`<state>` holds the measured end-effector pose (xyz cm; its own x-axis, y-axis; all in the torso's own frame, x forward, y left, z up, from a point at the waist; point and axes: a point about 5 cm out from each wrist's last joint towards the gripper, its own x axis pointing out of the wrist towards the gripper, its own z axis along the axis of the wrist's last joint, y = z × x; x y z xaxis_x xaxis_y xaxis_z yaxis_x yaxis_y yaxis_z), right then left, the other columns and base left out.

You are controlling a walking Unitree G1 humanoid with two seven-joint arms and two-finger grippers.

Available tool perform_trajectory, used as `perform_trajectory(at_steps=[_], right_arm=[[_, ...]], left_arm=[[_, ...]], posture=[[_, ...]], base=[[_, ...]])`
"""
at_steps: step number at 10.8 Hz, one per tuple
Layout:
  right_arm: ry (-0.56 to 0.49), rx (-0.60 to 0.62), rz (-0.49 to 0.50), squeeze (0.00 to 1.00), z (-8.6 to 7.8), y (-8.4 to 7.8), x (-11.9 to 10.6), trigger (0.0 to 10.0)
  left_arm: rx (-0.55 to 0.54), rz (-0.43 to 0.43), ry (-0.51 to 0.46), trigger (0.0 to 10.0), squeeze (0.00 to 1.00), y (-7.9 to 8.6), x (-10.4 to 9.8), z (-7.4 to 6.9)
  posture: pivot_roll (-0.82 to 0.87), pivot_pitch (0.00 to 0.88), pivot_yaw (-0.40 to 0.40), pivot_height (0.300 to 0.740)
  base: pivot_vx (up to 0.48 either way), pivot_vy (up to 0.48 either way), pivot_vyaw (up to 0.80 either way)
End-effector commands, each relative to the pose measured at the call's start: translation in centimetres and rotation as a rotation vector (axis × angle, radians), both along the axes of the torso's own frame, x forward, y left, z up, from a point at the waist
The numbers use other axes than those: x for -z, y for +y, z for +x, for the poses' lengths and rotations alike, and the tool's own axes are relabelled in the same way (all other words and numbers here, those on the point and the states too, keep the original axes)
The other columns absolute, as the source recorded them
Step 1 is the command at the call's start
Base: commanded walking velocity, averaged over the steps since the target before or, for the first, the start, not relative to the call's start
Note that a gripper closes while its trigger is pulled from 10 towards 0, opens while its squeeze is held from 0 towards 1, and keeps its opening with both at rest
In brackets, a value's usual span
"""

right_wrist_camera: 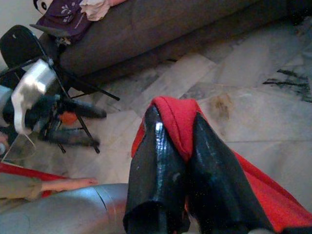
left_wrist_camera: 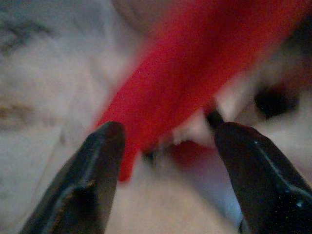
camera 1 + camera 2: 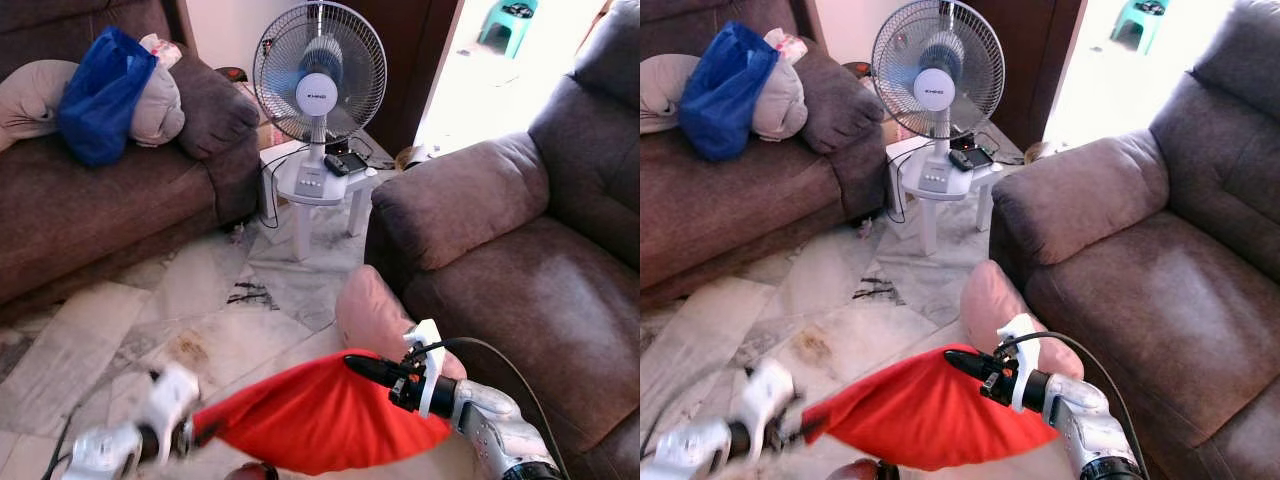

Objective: Move the pillow to the sofa from floor

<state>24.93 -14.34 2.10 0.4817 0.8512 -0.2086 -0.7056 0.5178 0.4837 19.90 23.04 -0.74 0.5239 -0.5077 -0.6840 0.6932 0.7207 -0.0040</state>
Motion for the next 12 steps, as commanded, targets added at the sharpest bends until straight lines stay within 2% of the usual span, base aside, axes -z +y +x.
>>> perform_trajectory(at_steps=[1, 2, 3, 4, 6, 8, 9, 10, 11, 12], right_arm=[[-0.112, -0.035, 0.042, 0.00, 1.0, 0.4, -2.2, 10.0], [-0.113, -0.042, 0.045, 0.00, 0.9, 0.5, -2.3, 10.0], [-0.119, -0.060, 0.058, 0.00, 0.8, 0.6, -2.6, 10.0], [-0.145, -0.125, 0.075, 0.00, 0.4, 1.0, -3.3, 10.0], [-0.166, -0.200, 0.071, 0.00, -0.3, 0.9, -3.9, 10.0], [-0.177, -0.243, 0.081, 0.00, -0.9, 0.8, -4.4, 10.0], [-0.190, -0.269, 0.086, 0.00, -1.2, 0.8, -4.9, 10.0], [-0.189, -0.277, 0.075, 0.00, -1.4, 0.6, -5.0, 10.0], [-0.186, -0.281, 0.076, 0.00, -1.5, 0.4, -5.0, 10.0], [-0.193, -0.300, 0.089, 0.00, -1.7, 0.5, -5.4, 10.0]], left_arm=[[0.109, 0.108, 0.097, 10.0, 1.00, 0.5, 1.5, -1.9], [0.134, 0.158, 0.094, 10.0, 1.00, 0.8, 1.9, -2.2], [0.118, 0.222, 0.038, 10.0, 1.00, 0.9, 2.1, -1.7], [0.164, 0.291, 0.011, 10.0, 0.00, 0.8, 2.4, -1.4], [0.208, 0.324, -0.006, 10.0, 0.00, 1.0, 2.2, -1.1], [0.253, 0.386, -0.012, 10.0, 0.00, 2.0, 2.3, -1.2], [0.273, 0.412, -0.049, 10.0, 0.00, 2.3, 1.9, -1.0], [0.259, 0.426, -0.114, 10.0, 0.00, 2.6, 1.0, 0.0], [0.269, 0.417, -0.132, 10.0, 0.00, 2.7, 0.2, 0.5], [0.283, 0.394, -0.098, 10.0, 0.00, 2.8, 0.3, 0.3]], posture=[[0.10, 0.069, -0.053, 0.740], [0.10, 0.071, -0.052, 0.740], [0.10, 0.072, -0.053, 0.740], [0.10, 0.072, -0.053, 0.740], [0.09, 0.073, -0.051, 0.740], [0.09, 0.075, -0.050, 0.740], [0.09, 0.077, -0.050, 0.740], [0.09, 0.078, -0.052, 0.740], [0.09, 0.078, -0.052, 0.740], [0.09, 0.077, -0.052, 0.740]], base=[[0.000, 0.000, 0.00], [0.000, 0.000, 0.00], [0.000, 0.000, 0.00], [0.000, 0.000, 0.00], [0.000, 0.000, 0.00], [0.000, 0.000, 0.00], [0.000, 0.000, 0.00], [0.000, 0.000, 0.00], [0.000, 0.000, 0.00], [0.000, 0.000, 0.00]])
